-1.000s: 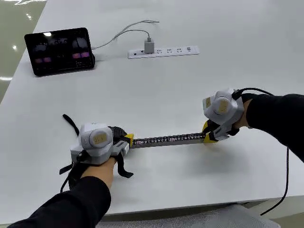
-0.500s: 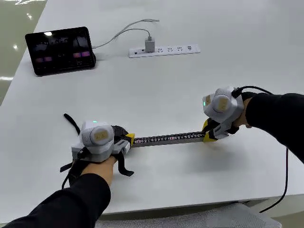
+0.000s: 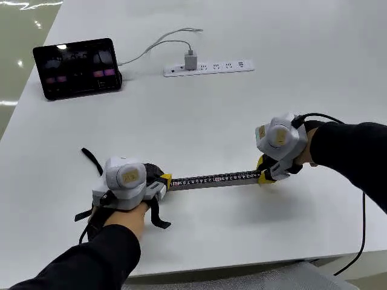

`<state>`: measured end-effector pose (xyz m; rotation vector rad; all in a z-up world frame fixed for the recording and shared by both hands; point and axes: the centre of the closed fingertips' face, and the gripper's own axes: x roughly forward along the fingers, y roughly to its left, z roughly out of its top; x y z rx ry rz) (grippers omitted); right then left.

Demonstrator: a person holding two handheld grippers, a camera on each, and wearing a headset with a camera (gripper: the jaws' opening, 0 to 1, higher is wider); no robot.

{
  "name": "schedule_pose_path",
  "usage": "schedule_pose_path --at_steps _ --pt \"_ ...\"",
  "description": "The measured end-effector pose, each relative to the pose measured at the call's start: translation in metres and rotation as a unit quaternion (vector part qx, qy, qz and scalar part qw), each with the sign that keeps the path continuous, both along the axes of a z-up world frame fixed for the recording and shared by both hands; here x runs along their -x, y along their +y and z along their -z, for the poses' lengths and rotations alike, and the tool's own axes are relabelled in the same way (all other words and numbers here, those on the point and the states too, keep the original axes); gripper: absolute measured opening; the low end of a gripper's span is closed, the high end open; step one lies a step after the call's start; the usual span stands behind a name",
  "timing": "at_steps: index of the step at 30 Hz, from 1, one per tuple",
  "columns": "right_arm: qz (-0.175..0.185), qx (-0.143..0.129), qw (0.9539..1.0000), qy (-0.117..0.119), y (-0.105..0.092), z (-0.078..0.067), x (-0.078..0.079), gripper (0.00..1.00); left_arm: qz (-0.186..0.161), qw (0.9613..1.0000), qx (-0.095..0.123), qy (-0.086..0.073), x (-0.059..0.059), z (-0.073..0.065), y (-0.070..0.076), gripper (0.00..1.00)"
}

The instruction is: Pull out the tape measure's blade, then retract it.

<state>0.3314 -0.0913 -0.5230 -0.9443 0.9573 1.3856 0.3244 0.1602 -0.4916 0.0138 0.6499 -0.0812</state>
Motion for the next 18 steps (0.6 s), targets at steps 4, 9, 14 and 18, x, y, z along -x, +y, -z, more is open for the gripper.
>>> schedule_pose_path --at_steps 4,9,14,18 --pt "0.003 -0.009 1.0 0.003 0.0016 -0.0005 -0.0003 0.11 0.001 1.0 0.001 0.002 -0.0001 0.0002 0.0002 0.62" --pt "0.016 -0.027 0.9995 0.004 0.0042 0.0012 -0.0012 0.11 0.001 1.0 -0.001 0.004 0.0001 0.0001 0.0004 0.62" --pt "-0.002 -0.01 0.9999 -0.003 0.0076 0.0013 -0.0006 0.11 0.002 1.0 -0.003 0.004 -0.0008 0.0004 0.0006 0.62" --pt "-0.002 -0.006 1.0 -0.001 0.0068 0.0016 -0.0011 0.11 0.003 1.0 -0.003 0.005 -0.0006 0.0008 0.0004 0.62"
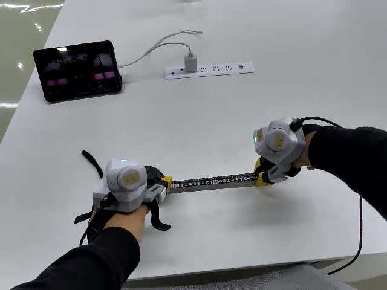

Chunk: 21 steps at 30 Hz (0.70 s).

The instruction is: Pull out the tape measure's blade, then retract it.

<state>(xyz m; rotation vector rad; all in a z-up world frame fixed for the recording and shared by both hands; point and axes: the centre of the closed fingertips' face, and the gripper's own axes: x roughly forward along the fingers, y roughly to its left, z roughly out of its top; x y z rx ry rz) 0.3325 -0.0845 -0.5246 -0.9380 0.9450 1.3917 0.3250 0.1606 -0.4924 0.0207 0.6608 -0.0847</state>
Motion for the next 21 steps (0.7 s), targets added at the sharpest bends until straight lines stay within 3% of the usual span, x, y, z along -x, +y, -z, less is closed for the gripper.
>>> schedule_pose_path --at_steps 21 --pt "-0.014 0.011 0.9998 -0.007 0.0043 -0.0017 0.0044 0.12 0.002 1.0 -0.003 -0.001 0.0008 -0.0002 -0.0004 0.62"
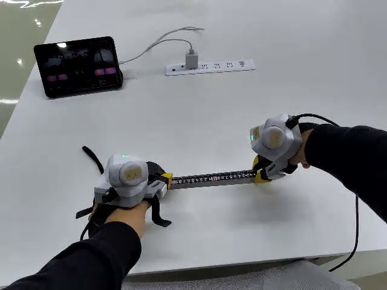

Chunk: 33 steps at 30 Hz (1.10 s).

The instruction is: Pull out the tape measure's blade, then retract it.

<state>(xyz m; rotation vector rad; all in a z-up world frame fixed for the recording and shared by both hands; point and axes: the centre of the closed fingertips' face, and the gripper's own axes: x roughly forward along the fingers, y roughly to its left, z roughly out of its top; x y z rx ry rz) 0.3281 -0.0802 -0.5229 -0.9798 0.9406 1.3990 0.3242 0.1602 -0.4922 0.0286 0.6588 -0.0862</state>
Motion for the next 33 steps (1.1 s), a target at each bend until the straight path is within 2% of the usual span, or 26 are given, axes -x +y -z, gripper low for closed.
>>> schedule_pose_path --at_steps 15,33 --pt "0.011 0.008 0.9999 0.0 0.0023 0.0 -0.0015 0.12 0.0 1.0 0.001 0.001 -0.0003 0.0004 -0.0003 0.62" --pt "0.017 0.003 0.9999 0.002 0.0079 0.0014 -0.0011 0.11 0.002 1.0 0.002 0.001 0.0 -0.0005 0.0 0.62"
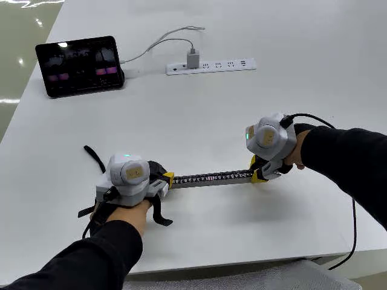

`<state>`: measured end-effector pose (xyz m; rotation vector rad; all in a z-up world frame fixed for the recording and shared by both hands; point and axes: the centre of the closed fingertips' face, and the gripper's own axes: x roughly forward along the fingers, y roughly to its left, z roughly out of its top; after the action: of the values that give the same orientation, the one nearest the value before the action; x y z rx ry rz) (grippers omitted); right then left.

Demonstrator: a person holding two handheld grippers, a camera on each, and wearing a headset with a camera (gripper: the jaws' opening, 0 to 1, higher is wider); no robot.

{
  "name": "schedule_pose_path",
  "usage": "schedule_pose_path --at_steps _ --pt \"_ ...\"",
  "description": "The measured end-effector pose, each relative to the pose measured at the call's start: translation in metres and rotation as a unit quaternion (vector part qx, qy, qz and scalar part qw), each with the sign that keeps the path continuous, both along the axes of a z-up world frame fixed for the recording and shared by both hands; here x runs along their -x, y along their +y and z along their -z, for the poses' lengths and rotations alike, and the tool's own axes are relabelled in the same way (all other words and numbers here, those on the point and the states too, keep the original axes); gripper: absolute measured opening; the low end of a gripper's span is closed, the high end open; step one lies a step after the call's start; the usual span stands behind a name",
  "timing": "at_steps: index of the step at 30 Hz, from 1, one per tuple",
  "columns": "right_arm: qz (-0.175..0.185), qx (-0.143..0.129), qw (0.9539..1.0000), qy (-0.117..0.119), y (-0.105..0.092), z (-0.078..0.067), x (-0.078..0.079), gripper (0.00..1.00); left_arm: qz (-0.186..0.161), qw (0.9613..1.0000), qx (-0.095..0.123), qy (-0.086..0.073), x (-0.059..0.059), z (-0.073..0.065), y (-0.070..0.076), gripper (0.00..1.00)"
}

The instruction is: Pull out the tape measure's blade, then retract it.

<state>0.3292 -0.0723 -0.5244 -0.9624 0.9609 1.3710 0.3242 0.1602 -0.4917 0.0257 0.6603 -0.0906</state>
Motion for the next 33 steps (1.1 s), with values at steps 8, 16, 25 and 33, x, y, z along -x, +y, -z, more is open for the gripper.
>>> schedule_pose_path --at_steps 8,16,25,33 --pt "0.006 -0.003 1.0 0.001 0.003 0.001 0.0 0.11 0.005 1.0 0.002 0.0 0.001 0.0 0.0 0.62" --pt "0.005 -0.003 1.0 0.002 0.007 0.001 0.0 0.11 0.005 1.0 0.003 0.001 0.001 0.0 0.0 0.62" --pt "0.003 -0.007 1.0 0.001 0.011 0.001 0.0 0.11 0.005 1.0 0.003 0.001 0.002 0.001 -0.001 0.62" --pt "0.008 -0.009 0.9999 -0.001 0.016 0.001 0.001 0.11 0.009 0.9999 0.007 0.0 0.002 0.001 -0.001 0.62"
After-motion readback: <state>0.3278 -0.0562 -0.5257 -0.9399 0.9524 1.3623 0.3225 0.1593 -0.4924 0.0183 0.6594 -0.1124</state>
